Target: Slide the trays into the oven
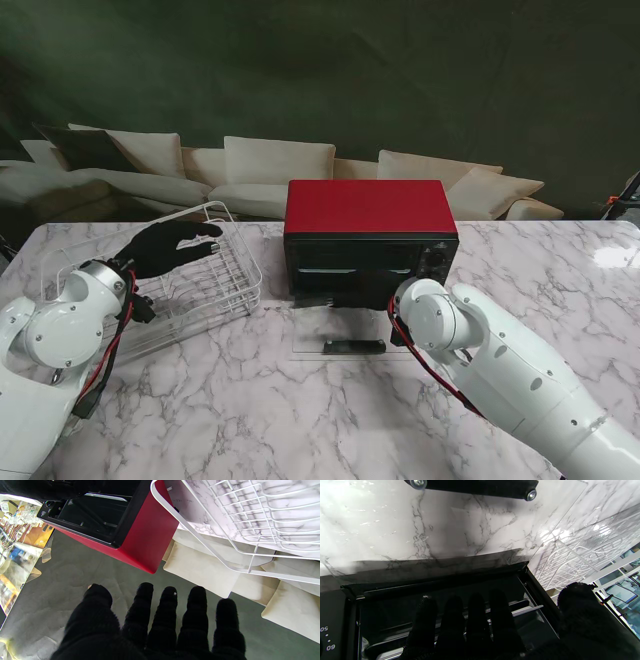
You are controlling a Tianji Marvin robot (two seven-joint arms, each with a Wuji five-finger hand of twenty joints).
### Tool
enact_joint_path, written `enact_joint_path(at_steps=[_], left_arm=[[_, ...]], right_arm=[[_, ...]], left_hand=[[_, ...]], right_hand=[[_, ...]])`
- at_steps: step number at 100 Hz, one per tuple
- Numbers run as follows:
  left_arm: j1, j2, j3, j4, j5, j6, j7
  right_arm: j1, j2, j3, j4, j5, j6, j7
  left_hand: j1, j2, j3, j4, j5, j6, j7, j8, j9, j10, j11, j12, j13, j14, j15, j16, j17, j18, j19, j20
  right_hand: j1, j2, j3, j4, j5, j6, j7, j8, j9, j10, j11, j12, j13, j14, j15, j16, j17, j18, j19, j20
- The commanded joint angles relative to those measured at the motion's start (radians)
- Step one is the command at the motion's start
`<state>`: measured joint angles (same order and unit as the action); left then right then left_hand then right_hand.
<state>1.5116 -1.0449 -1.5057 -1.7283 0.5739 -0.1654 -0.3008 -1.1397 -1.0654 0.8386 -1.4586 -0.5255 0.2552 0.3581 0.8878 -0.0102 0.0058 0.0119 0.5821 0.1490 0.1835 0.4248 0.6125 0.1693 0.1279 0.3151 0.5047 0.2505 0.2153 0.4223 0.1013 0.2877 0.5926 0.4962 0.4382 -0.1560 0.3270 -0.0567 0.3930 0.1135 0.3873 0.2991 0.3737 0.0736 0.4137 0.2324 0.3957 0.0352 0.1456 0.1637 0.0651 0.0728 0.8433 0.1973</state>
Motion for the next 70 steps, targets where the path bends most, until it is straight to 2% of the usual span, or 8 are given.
enact_joint_path(at_steps=[1,19,32,45,70], left_arm=[[-0.006,0.000,0.003,0.001,0.000,0.000,-0.014],[-0.007,0.001,0.008,0.005,0.002,0.005,-0.019],[-0.005,0.001,0.006,0.005,0.001,0.007,-0.018],[-0.003,0.001,0.002,0.004,0.001,0.007,-0.016],[-0.002,0.001,-0.002,0.004,0.002,0.005,-0.017]], right_arm=[[0.014,-0.011,-0.006,0.019,0.001,0.010,-0.013],[0.044,-0.021,-0.026,0.049,0.015,0.019,-0.033],[0.060,-0.024,-0.036,0.064,0.015,0.016,-0.039],[0.070,-0.030,-0.042,0.084,0.015,0.014,-0.055],[0.079,-0.040,-0.051,0.120,0.007,0.003,-0.095]], left_hand=[[-0.002,0.042,-0.031,-0.011,0.016,-0.018,0.006,0.009,0.026,-0.001,0.005,0.008,0.019,0.006,0.005,0.015,-0.008,0.025,-0.014,0.022],[0.000,0.042,-0.031,-0.011,0.016,-0.017,0.006,0.009,0.025,-0.001,0.005,0.008,0.019,0.007,0.004,0.015,-0.009,0.026,-0.015,0.023],[0.000,0.042,-0.031,-0.011,0.016,-0.017,0.006,0.009,0.026,-0.001,0.005,0.008,0.020,0.006,0.005,0.015,-0.009,0.027,-0.015,0.023],[-0.001,0.042,-0.031,-0.011,0.016,-0.019,0.006,0.009,0.026,-0.002,0.005,0.008,0.019,0.006,0.004,0.015,-0.010,0.028,-0.016,0.023],[-0.001,0.042,-0.031,-0.011,0.017,-0.018,0.006,0.009,0.026,-0.001,0.005,0.008,0.020,0.006,0.004,0.015,-0.009,0.028,-0.016,0.023]], right_hand=[[-0.050,0.015,0.010,0.020,-0.029,-0.040,0.021,-0.018,-0.026,-0.008,-0.010,0.007,-0.016,-0.029,-0.008,-0.019,-0.004,-0.018,0.012,0.000],[-0.046,0.012,0.011,0.020,-0.027,-0.046,0.034,-0.021,-0.023,-0.012,-0.007,0.008,-0.007,-0.025,0.000,-0.015,0.001,-0.010,0.020,0.004],[-0.044,0.007,0.014,0.021,-0.024,-0.053,0.049,-0.024,-0.015,-0.014,0.000,0.011,0.022,-0.011,0.025,0.002,0.027,0.017,0.060,0.023],[-0.044,0.002,0.021,0.022,-0.017,-0.059,0.069,-0.026,-0.004,-0.017,0.016,0.019,0.050,0.015,0.066,0.046,0.042,0.054,0.131,0.069],[-0.048,-0.012,0.038,0.023,0.013,-0.096,0.104,-0.006,0.034,-0.035,0.052,0.035,0.088,0.012,0.123,0.106,0.072,0.079,0.199,0.157]])
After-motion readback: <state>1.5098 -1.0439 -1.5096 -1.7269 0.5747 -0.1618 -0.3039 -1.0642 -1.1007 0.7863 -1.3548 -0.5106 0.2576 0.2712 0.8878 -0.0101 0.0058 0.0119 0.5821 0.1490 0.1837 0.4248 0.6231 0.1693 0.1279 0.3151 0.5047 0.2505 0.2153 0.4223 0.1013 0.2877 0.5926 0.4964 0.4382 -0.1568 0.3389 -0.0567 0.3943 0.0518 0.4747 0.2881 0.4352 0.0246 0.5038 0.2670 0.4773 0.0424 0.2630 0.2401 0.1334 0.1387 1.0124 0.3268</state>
